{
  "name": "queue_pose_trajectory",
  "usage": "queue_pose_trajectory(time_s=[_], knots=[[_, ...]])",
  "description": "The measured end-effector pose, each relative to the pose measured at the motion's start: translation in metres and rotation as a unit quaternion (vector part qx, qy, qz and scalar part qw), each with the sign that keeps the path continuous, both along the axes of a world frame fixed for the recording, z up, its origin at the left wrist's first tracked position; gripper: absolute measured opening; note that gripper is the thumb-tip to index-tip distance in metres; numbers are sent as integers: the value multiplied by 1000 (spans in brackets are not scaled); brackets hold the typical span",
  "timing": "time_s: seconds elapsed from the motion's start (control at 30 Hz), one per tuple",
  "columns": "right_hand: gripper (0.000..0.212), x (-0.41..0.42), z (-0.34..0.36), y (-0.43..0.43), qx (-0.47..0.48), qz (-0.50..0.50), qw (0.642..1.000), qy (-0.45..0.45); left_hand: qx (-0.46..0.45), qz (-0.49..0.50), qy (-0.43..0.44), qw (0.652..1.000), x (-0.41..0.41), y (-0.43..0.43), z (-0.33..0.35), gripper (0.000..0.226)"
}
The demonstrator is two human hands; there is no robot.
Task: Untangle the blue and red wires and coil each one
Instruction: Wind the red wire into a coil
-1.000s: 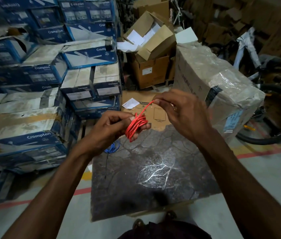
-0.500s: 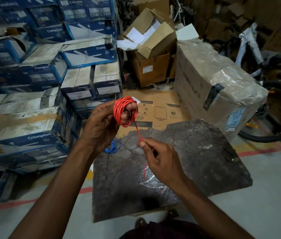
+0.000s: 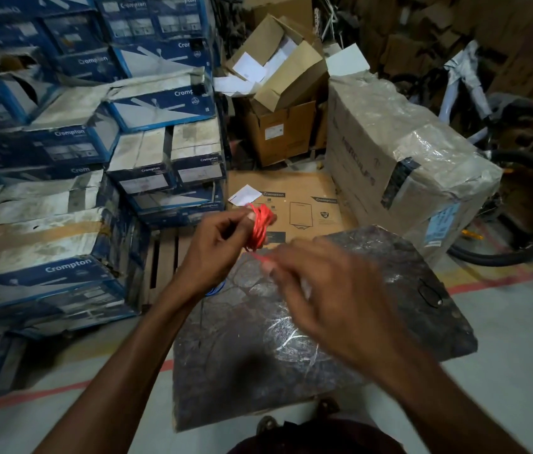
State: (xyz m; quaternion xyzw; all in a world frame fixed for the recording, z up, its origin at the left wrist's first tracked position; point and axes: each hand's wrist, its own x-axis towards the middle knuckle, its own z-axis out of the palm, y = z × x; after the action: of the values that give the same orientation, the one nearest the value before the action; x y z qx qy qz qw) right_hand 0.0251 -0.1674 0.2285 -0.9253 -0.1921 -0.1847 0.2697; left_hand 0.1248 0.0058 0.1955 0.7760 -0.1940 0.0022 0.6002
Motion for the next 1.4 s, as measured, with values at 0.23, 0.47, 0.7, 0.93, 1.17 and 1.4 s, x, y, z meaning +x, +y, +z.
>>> queue_pose_trajectory(time_s=[0.23, 0.47, 0.7, 0.93, 1.17, 1.4], knots=[[22, 75, 11, -42, 37, -37, 998, -40, 7, -177, 67, 982, -12, 13, 20, 29], [24, 83, -58, -15, 168, -14, 986, 12, -208, -146, 149, 956, -7, 18, 18, 21], [27, 38, -94, 23, 194, -33, 979, 59, -328, -34, 183, 926, -2, 7, 24, 31], [18, 7, -77, 31, 78, -28, 996, 24, -244, 49, 140, 958, 11, -8, 6, 30], [10, 16, -29, 6, 90, -46, 993, -59, -75, 27, 20, 997, -2, -15, -1, 27], [9, 41, -17, -18, 160, -34, 985, -53, -71, -66, 38, 995, -5, -9, 8, 31]])
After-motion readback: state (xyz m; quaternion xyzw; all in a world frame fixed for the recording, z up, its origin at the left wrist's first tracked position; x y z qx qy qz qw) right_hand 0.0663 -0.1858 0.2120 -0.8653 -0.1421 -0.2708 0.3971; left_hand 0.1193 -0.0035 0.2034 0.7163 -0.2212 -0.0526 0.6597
